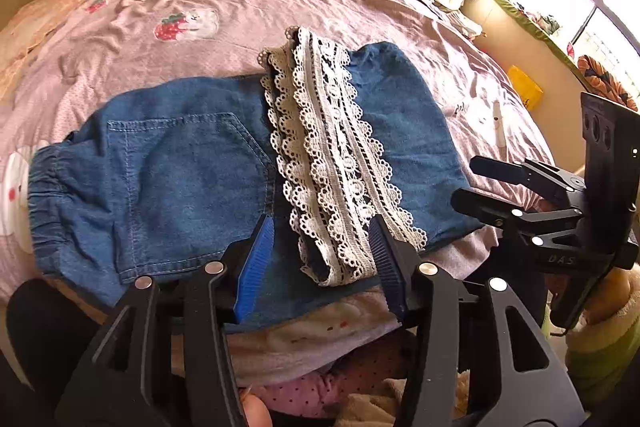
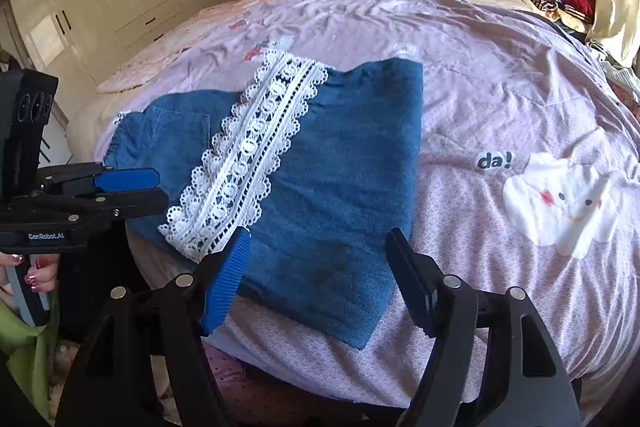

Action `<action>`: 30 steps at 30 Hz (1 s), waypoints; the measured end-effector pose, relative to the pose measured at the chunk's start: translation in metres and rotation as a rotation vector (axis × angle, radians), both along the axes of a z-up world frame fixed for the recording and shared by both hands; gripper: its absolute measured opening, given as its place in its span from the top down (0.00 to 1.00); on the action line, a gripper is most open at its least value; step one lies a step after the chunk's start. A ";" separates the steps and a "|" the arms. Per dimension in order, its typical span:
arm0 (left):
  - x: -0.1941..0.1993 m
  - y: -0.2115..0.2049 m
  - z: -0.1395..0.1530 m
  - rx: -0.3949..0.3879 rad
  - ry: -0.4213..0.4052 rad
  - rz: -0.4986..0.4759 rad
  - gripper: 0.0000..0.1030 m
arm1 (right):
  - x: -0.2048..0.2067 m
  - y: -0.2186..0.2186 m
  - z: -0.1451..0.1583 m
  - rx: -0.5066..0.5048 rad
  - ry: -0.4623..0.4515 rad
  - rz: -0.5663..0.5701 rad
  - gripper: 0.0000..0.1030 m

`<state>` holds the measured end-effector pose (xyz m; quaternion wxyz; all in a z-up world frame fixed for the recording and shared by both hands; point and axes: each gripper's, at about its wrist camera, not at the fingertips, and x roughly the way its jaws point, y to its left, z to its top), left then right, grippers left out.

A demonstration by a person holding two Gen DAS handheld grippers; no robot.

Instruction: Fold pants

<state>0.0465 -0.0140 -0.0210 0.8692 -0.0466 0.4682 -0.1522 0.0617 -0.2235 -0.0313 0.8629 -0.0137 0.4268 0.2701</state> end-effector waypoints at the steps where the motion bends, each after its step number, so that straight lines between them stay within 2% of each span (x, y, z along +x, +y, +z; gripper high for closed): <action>1: -0.001 0.000 0.002 0.004 -0.006 0.003 0.57 | -0.001 0.000 0.004 0.000 -0.008 -0.004 0.28; 13: -0.006 0.008 0.021 0.041 -0.062 0.050 0.34 | -0.011 0.007 0.034 0.013 -0.085 -0.007 0.18; 20: -0.011 0.021 0.028 0.047 -0.081 0.093 0.26 | -0.014 0.017 0.044 0.006 -0.114 -0.003 0.12; 24: -0.014 0.029 0.033 0.050 -0.094 0.116 0.19 | -0.015 0.025 0.051 -0.003 -0.128 0.007 0.11; 30: -0.018 0.046 0.036 0.045 -0.105 0.156 0.13 | -0.014 0.039 0.060 -0.017 -0.148 0.031 0.09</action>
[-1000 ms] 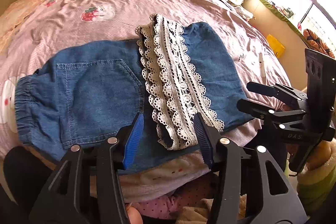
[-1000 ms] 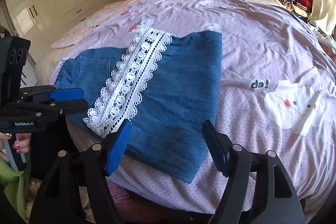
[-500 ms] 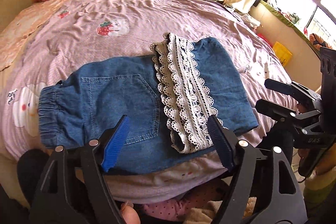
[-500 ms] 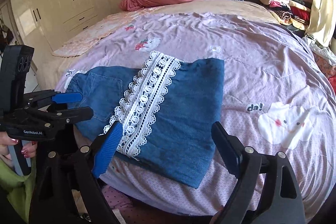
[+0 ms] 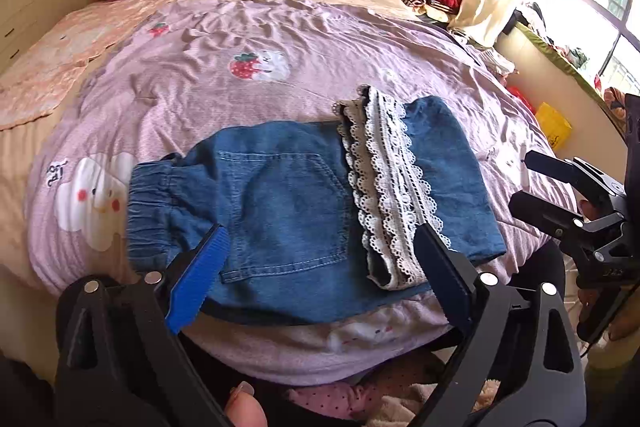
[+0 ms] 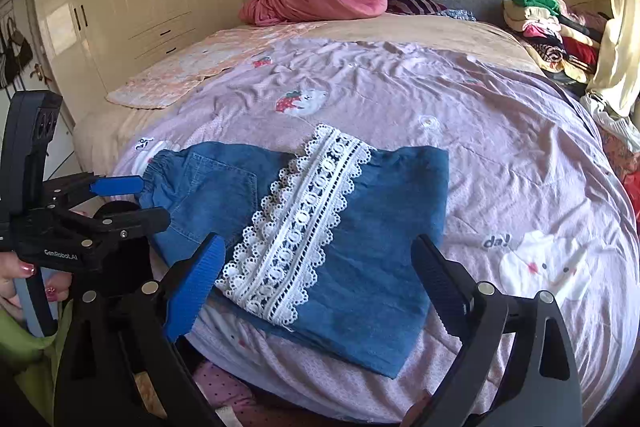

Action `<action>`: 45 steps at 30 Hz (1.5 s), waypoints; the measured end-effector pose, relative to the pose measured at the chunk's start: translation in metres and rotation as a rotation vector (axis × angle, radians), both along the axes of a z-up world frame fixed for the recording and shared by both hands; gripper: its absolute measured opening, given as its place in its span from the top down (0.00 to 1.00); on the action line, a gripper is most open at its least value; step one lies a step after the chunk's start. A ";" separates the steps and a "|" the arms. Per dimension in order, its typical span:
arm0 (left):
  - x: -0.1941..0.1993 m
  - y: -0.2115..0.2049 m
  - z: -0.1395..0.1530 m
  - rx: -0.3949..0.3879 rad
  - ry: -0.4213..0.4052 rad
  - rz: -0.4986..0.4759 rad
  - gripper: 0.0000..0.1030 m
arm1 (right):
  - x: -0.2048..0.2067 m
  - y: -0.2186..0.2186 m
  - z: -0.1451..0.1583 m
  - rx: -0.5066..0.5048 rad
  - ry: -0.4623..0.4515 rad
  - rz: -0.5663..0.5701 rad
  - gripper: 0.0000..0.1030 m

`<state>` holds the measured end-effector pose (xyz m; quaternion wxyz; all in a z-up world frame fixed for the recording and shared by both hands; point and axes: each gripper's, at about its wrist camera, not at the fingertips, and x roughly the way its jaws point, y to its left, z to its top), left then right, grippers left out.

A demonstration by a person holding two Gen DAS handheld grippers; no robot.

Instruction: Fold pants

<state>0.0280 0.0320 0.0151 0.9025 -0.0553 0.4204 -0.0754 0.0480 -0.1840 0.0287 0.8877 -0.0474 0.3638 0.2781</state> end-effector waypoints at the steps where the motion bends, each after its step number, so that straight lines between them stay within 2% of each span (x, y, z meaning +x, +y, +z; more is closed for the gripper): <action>1: 0.000 0.002 0.000 0.001 -0.002 0.006 0.12 | 0.000 0.002 0.001 -0.002 -0.002 0.005 0.09; 9: -0.004 0.024 -0.003 -0.007 -0.004 0.058 0.10 | 0.010 0.029 0.010 -0.032 -0.020 0.049 0.08; 25: -0.008 0.087 -0.032 -0.071 0.072 0.194 0.10 | 0.056 0.106 0.016 -0.089 -0.004 0.204 0.07; 36: -0.002 0.105 -0.060 -0.101 0.139 0.244 0.10 | 0.086 0.183 -0.005 -0.116 0.096 0.441 0.07; 40: 0.002 0.109 -0.069 -0.141 0.159 0.249 0.10 | 0.098 0.207 -0.014 -0.130 0.123 0.517 0.08; 45: 0.003 0.109 -0.077 -0.173 0.167 0.233 0.10 | 0.103 0.236 -0.029 -0.197 0.152 0.617 0.08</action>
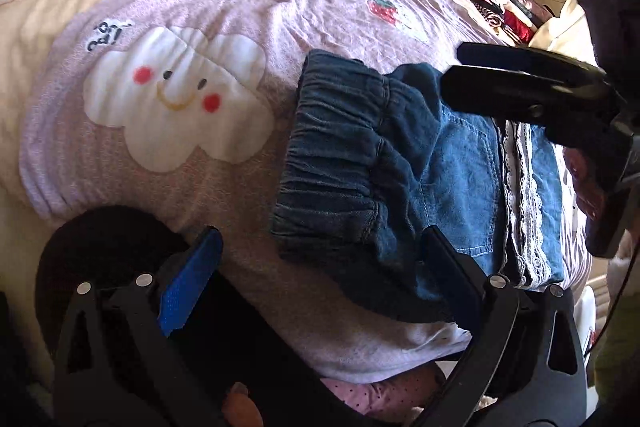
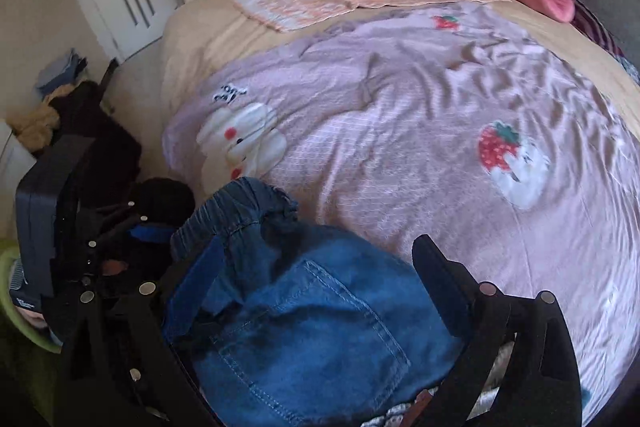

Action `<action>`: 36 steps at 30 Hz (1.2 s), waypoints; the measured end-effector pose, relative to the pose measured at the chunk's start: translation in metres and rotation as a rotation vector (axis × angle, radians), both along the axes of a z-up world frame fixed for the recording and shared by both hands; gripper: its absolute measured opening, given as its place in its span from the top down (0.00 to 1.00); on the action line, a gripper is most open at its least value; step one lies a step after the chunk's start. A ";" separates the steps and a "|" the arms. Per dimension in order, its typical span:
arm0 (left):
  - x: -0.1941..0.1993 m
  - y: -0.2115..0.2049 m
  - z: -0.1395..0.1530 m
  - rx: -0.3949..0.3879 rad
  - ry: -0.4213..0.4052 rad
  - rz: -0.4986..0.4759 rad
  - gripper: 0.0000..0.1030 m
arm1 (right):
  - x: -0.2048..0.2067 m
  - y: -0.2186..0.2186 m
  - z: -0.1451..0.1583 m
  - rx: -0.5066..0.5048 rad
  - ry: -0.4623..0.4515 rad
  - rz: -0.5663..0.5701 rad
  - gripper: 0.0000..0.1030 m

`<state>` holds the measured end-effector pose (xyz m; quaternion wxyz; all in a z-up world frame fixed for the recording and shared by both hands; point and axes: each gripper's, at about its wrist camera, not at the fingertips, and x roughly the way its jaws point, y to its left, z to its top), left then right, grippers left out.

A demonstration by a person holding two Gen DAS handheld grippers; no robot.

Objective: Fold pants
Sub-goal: 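Grasp the elastic waistband with the right tool and lift it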

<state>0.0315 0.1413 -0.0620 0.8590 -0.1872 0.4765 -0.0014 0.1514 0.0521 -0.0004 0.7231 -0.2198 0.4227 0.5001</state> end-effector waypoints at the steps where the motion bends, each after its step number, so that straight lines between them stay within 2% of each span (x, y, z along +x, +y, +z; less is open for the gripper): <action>1: 0.000 -0.001 0.000 0.003 -0.002 -0.002 0.10 | 0.000 0.005 -0.003 -0.007 0.007 0.018 0.09; 4: 0.001 0.000 0.000 -0.010 -0.013 0.001 0.10 | -0.003 0.024 -0.012 -0.026 0.023 0.087 0.10; 6: 0.002 0.000 0.001 -0.012 -0.015 0.003 0.10 | -0.004 0.033 -0.020 -0.040 0.027 0.121 0.21; 7: 0.002 0.001 0.001 -0.012 -0.016 0.004 0.10 | -0.003 0.039 -0.025 -0.055 0.042 0.140 0.29; 8: 0.002 0.001 0.001 -0.013 -0.017 0.007 0.10 | -0.003 0.043 -0.031 -0.061 0.067 0.162 0.48; 9: 0.003 0.002 0.001 -0.015 -0.019 0.007 0.10 | -0.003 0.045 -0.035 -0.061 0.093 0.180 0.59; 11: 0.005 0.004 0.003 -0.015 -0.021 0.010 0.10 | -0.002 0.045 -0.039 -0.043 0.126 0.187 0.69; 17: 0.010 0.008 0.009 -0.028 -0.063 0.010 0.10 | 0.008 0.004 -0.014 0.132 0.222 0.148 0.74; 20: 0.017 0.005 0.015 -0.046 -0.101 -0.010 0.10 | 0.011 -0.021 0.000 0.203 0.228 0.126 0.74; 24: 0.027 -0.006 0.021 -0.149 -0.137 -0.079 0.10 | 0.014 -0.055 0.020 0.289 0.208 0.115 0.74; 27: 0.038 -0.018 0.024 -0.263 -0.150 -0.157 0.10 | 0.015 -0.081 0.032 0.335 0.177 0.106 0.74; 29: 0.043 -0.028 0.025 -0.334 -0.144 -0.195 0.22 | 0.016 -0.101 0.040 0.353 0.154 0.092 0.74; 30: 0.045 -0.036 0.027 -0.374 -0.139 -0.222 0.40 | 0.015 -0.109 0.043 0.358 0.137 0.083 0.74; 31: 0.047 -0.044 0.031 -0.396 -0.145 -0.250 0.52 | 0.015 -0.118 0.044 0.359 0.125 0.071 0.74; 34: 0.051 -0.077 0.046 -0.352 -0.161 -0.315 0.62 | 0.018 -0.151 0.049 0.381 0.101 0.028 0.74; 36: 0.055 -0.094 0.051 -0.368 -0.154 -0.337 0.65 | 0.021 -0.171 0.051 0.394 0.087 -0.007 0.74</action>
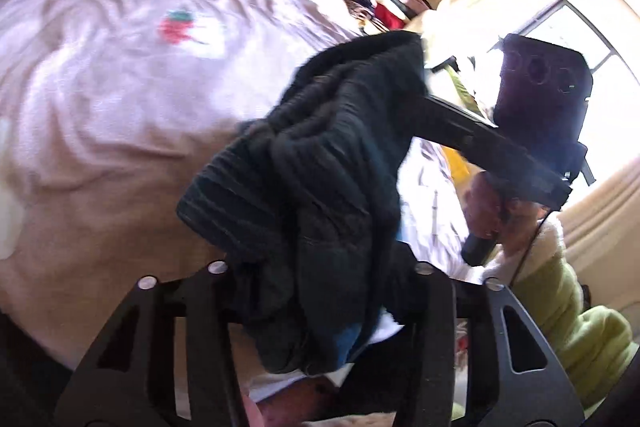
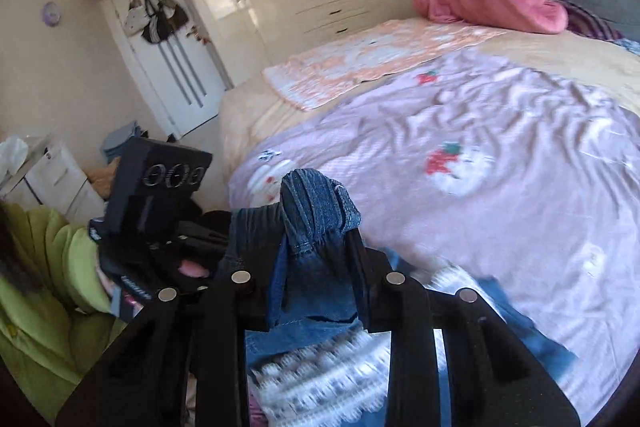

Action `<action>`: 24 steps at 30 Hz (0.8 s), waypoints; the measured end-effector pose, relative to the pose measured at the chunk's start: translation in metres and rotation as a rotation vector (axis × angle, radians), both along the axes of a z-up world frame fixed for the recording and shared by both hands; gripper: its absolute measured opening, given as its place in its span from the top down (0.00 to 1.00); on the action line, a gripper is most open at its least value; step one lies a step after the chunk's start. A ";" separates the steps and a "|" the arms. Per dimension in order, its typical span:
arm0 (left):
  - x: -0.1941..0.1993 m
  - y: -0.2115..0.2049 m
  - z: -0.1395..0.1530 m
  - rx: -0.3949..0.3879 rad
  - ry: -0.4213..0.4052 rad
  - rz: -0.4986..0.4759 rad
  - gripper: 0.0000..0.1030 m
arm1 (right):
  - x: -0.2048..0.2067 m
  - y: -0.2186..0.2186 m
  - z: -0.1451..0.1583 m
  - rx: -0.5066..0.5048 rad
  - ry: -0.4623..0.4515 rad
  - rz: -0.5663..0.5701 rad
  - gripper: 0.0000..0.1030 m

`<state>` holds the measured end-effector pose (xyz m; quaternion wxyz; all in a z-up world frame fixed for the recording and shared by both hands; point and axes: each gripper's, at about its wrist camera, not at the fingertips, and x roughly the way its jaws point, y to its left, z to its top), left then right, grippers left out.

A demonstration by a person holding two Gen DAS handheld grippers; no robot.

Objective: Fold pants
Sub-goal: 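Grasp the elastic waistband with the right tool and lift it, then fold the waistband over toward the lace hems with the right tool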

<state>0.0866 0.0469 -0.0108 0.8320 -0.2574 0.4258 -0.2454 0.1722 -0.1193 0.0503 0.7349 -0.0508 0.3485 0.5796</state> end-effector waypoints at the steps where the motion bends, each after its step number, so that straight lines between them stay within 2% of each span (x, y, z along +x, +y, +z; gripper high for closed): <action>1: 0.004 -0.009 0.002 -0.001 0.009 0.000 0.65 | 0.001 -0.008 0.000 0.006 -0.003 -0.015 0.74; 4: 0.013 -0.035 0.005 0.035 0.005 0.026 0.65 | 0.006 -0.034 -0.002 0.016 -0.009 -0.059 0.74; 7: 0.014 -0.063 0.005 0.133 -0.030 0.063 0.65 | 0.010 -0.055 -0.014 0.030 0.016 -0.097 0.74; 11: 0.015 -0.085 -0.009 0.185 -0.027 0.057 0.64 | 0.010 -0.081 -0.036 0.023 0.073 -0.160 0.70; 12: 0.014 -0.087 -0.011 0.199 -0.023 0.064 0.62 | 0.009 -0.086 -0.041 0.020 0.085 -0.176 0.69; 16: 0.000 -0.091 0.001 0.223 -0.107 0.081 0.43 | 0.003 -0.116 -0.052 0.066 0.154 -0.267 0.52; 17: -0.004 -0.093 0.006 0.223 -0.134 0.076 0.42 | 0.000 -0.125 -0.053 0.087 0.165 -0.289 0.46; 19: -0.011 -0.098 0.013 0.217 -0.184 0.051 0.39 | -0.004 -0.141 -0.055 0.129 0.201 -0.324 0.43; 21: -0.010 -0.103 0.010 0.204 -0.174 0.006 0.38 | -0.008 -0.151 -0.055 0.143 0.219 -0.355 0.40; 24: -0.012 -0.115 -0.012 0.163 -0.083 -0.103 0.38 | -0.016 -0.156 -0.056 0.126 0.224 -0.393 0.32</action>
